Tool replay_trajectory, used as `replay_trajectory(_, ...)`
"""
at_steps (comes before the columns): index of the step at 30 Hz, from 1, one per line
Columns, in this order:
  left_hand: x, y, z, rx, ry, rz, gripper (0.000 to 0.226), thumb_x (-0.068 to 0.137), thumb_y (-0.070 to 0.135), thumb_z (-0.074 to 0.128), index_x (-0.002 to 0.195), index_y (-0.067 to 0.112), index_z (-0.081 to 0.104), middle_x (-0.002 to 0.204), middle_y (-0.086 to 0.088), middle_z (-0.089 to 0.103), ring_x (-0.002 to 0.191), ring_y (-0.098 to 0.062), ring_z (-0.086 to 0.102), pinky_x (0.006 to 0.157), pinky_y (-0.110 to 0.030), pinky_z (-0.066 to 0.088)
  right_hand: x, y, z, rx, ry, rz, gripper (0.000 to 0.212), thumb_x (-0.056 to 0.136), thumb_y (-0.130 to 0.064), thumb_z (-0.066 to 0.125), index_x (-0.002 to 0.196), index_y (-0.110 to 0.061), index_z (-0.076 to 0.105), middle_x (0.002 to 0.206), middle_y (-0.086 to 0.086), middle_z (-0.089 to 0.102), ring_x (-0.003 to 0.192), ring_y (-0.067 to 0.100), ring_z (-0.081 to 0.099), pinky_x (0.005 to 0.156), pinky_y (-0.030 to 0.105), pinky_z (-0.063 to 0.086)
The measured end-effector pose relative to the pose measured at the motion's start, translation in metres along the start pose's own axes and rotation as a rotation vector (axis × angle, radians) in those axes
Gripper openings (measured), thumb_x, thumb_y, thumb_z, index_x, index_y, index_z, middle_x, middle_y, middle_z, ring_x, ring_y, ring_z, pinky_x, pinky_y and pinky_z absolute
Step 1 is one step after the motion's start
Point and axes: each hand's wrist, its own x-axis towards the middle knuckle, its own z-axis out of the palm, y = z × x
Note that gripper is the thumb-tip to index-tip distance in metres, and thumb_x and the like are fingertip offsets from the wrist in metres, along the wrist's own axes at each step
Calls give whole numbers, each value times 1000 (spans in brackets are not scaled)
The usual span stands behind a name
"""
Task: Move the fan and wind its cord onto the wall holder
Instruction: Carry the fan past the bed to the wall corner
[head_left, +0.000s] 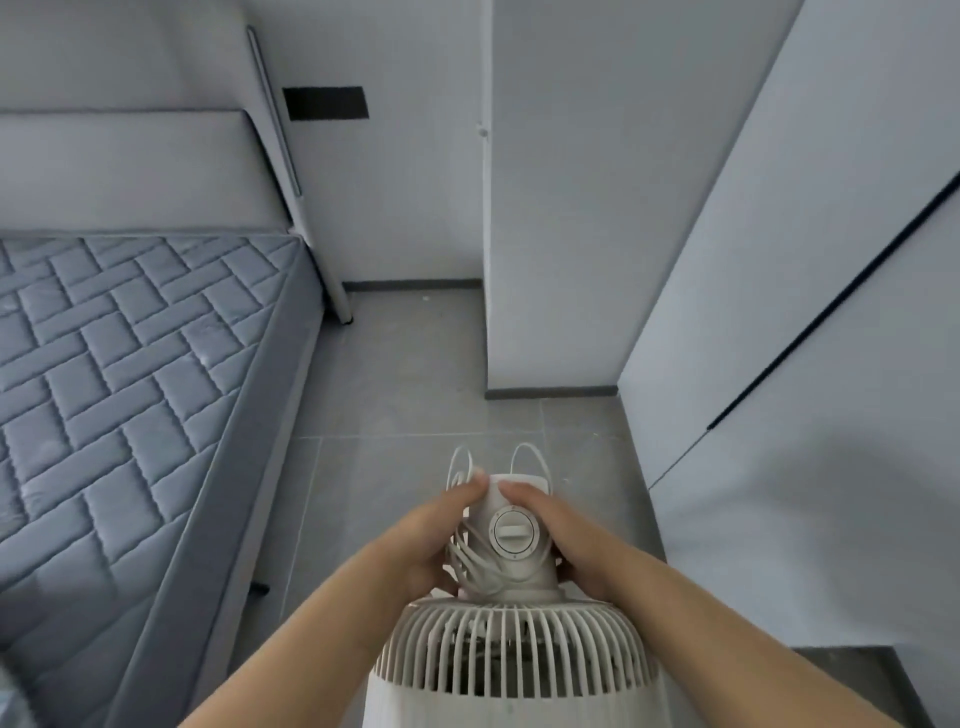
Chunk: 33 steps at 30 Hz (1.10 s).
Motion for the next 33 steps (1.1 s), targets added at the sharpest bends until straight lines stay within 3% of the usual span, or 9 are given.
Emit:
replay_trajectory(7, 51, 94, -92, -142, 67, 80, 71, 82, 70, 51, 113, 9, 70, 112, -19, 72, 106, -38, 68, 100, -59, 46, 111, -122, 24, -88, -121, -84, 57, 74, -68, 56, 104, -22, 72, 101, 4, 77, 95, 23, 71, 91, 41, 50)
replay_trajectory(16, 122, 225, -196, -295, 162, 131, 65, 83, 68, 52, 107, 11, 73, 110, -18, 73, 106, -38, 68, 100, -59, 46, 255, -283, 42, -248, -263, -68, 69, 59, -76, 61, 104, -24, 73, 104, 6, 76, 102, 30, 69, 99, 53, 48)
replay_trajectory(25, 221, 349, -304, -272, 99, 64, 77, 69, 75, 60, 111, 12, 72, 113, -16, 73, 107, -36, 68, 101, -56, 47, 383, -406, 59, -221, -244, -39, 68, 60, -76, 58, 103, -25, 74, 103, 4, 77, 101, 26, 70, 100, 50, 48)
replay_trajectory(30, 282, 437, -360, -178, 59, 15, 89, 54, 80, 68, 118, 18, 66, 110, -12, 74, 103, -33, 70, 97, -54, 49, 459, -473, 63, -81, -198, -2, 68, 63, -76, 60, 104, -24, 74, 105, 4, 77, 105, 26, 69, 104, 51, 44)
replay_trajectory(33, 317, 491, -389, -128, 25, 17, 86, 53, 80, 67, 115, 21, 68, 107, -9, 76, 103, -31, 70, 97, -52, 50, 501, -514, 59, -14, -167, 4, 68, 64, -76, 59, 103, -22, 75, 104, 5, 77, 105, 28, 69, 105, 51, 44)
